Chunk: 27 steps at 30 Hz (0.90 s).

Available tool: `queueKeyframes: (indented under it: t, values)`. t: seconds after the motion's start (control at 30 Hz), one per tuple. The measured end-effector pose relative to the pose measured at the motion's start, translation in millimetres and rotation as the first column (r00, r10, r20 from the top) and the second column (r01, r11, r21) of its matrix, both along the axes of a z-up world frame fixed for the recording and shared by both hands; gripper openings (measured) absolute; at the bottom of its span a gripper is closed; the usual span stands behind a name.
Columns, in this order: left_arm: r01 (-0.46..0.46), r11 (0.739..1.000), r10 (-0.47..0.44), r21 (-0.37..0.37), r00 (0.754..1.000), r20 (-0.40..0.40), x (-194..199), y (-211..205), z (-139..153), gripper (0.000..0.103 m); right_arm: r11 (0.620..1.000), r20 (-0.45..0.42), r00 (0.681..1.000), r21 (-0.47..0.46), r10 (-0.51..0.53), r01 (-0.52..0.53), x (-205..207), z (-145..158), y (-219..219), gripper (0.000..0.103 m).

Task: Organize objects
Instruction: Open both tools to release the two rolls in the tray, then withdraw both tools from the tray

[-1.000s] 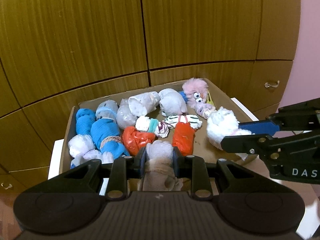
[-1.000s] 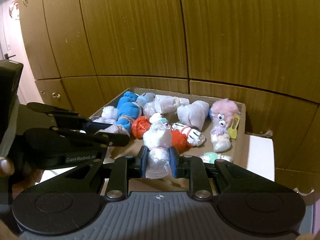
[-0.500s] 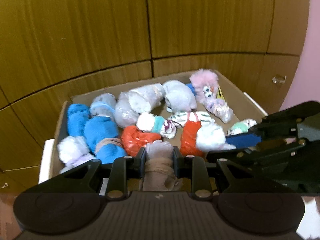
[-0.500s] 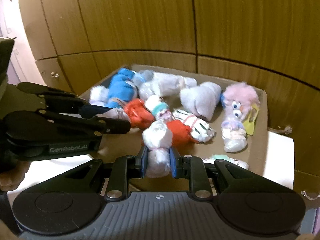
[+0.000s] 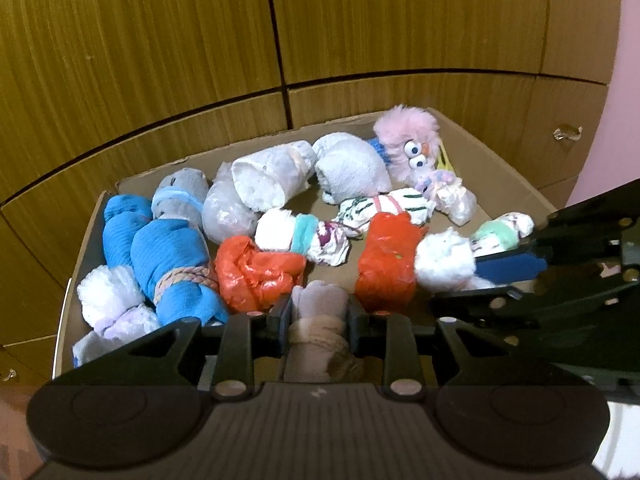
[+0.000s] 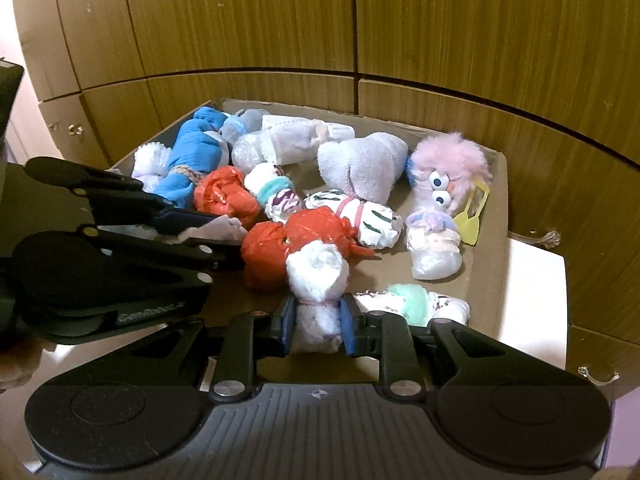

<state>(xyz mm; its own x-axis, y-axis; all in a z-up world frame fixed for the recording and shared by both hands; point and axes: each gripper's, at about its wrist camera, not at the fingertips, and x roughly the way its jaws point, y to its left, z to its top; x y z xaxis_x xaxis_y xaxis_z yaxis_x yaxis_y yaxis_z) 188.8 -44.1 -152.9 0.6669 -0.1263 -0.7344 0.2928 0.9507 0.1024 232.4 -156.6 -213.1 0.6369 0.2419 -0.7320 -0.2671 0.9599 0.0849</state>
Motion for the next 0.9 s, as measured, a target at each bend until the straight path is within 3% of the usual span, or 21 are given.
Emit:
queueKeyframes:
  t: [0.1, 0.23, 0.3, 0.4, 0.7, 0.9]
  values:
    - [-0.013, 1.0, 0.013, 0.028, 1.0, 0.007, -2, -3, 4, 0.041, 1.0, -0.009, 1.0, 0.005, 0.006, -0.006, 0, 2, 1, 0.042]
    - [-0.048, 0.998, 0.047, 0.04, 0.999, 0.025, -8, 2, 12, 0.079, 1.0, -0.001, 1.0, -0.002, 0.005, -0.005, -6, 10, 3, 0.043]
    - [-0.052, 0.999, 0.052, 0.005, 0.998, 0.022, -12, 7, 18, 0.087, 1.0, 0.015, 1.0, 0.003, 0.005, -0.005, -13, 17, 1, 0.044]
    - [-0.075, 0.997, 0.074, 0.011, 0.996, 0.056, -23, 9, 29, 0.102, 1.0, 0.049, 0.999, -0.004, 0.002, -0.002, -27, 32, 1, 0.054]
    - [-0.071, 0.996, 0.073, -0.062, 0.997, 0.034, -43, 18, 47, 0.102, 1.0, 0.096, 0.995, 0.027, -0.01, 0.008, -55, 58, 0, 0.064]
    - [-0.105, 0.993, 0.107, -0.045, 0.993, 0.056, -57, 26, 52, 0.102, 0.999, 0.107, 0.994, 0.033, -0.005, 0.001, -61, 59, 6, 0.066]
